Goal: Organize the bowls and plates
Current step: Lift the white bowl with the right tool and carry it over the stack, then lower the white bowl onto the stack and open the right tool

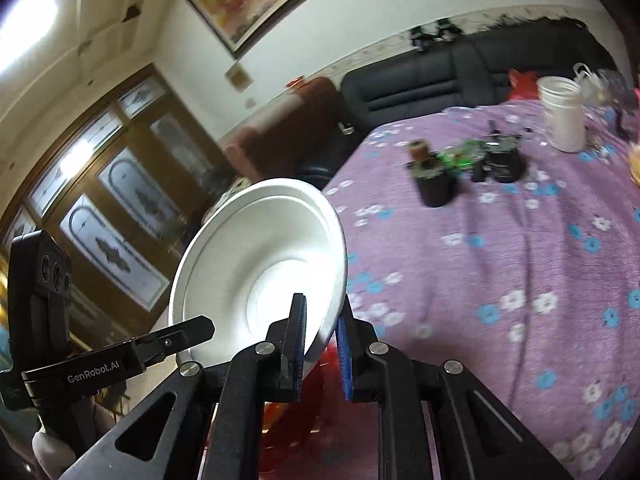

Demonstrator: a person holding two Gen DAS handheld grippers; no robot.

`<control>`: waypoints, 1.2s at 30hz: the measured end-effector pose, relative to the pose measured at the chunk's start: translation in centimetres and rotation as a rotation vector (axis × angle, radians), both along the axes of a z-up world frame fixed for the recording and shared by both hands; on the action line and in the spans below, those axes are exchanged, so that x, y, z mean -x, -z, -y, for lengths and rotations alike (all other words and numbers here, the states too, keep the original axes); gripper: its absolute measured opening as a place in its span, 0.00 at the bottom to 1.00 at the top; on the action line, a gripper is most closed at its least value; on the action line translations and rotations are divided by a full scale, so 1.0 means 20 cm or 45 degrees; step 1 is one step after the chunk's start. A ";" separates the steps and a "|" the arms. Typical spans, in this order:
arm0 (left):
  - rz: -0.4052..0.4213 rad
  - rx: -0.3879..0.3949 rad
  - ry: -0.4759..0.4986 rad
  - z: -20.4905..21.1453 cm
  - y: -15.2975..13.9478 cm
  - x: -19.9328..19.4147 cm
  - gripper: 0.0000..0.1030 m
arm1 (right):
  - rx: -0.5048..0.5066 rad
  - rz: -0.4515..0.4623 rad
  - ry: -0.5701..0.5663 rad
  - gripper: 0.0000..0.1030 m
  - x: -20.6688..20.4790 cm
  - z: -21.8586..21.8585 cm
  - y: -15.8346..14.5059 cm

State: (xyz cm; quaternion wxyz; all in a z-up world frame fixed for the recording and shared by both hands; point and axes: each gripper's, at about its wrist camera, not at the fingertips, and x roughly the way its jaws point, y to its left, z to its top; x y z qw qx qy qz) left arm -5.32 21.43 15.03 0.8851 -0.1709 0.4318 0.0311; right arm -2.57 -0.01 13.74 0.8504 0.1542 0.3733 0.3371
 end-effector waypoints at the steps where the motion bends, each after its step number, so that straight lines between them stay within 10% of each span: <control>1: 0.004 -0.001 -0.013 -0.03 0.00 0.04 0.15 | 0.006 0.005 -0.012 0.16 0.01 -0.03 0.00; 20: -0.002 0.047 -0.143 -0.34 0.20 0.34 0.16 | 0.263 0.074 -0.139 0.19 0.23 -0.45 0.15; 25: 0.053 0.028 -0.146 -0.31 0.19 0.38 0.35 | 0.222 0.074 -0.127 0.30 0.23 -0.45 0.16; 29: 0.098 -0.001 -0.184 -0.29 0.18 0.42 0.56 | 0.216 0.105 -0.119 0.66 0.26 -0.47 0.16; 36: 0.163 -0.062 -0.219 -0.26 0.13 0.50 0.70 | 0.195 0.162 -0.083 0.67 0.30 -0.45 0.17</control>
